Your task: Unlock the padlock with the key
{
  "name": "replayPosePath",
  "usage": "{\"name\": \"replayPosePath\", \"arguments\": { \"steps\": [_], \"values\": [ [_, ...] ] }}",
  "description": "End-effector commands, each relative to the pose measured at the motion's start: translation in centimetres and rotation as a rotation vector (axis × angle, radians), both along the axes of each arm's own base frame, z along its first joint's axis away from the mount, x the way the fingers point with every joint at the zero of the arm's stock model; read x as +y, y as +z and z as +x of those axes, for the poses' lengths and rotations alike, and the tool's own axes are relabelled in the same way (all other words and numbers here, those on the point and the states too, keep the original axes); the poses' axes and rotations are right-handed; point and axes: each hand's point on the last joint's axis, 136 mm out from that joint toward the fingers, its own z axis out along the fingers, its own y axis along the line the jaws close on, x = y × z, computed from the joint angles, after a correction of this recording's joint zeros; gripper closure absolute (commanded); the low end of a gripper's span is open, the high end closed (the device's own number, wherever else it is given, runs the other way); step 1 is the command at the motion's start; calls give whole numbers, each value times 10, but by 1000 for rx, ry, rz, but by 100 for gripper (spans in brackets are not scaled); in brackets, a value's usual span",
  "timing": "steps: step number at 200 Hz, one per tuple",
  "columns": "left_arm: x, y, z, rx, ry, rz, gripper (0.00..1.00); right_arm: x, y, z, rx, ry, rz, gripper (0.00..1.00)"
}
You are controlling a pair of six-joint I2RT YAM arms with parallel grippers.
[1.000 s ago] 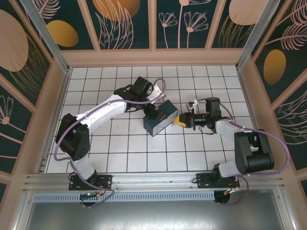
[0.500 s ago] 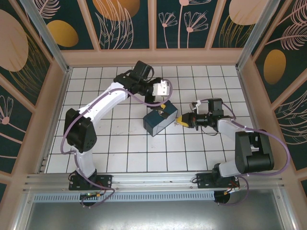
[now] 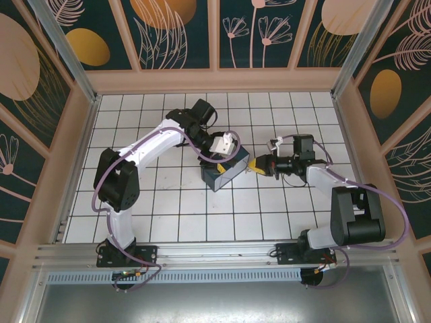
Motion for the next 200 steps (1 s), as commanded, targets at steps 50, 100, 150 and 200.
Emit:
{"name": "replayPosePath", "arguments": {
  "steps": [50,100,150,200],
  "values": [
    [-9,-18,-2,66,-90,1,19,1,0,0,-3,12,-17,100],
    [-14,-24,1,104,-87,0,22,2,-2,-5,5,13,-16,100],
    [-13,-26,-3,135,-100,14,31,2,-3,-9,9,15,-20,100],
    [-14,-26,-5,154,-112,9,47,5,-3,-11,6,20,-28,100]
  ]
}}
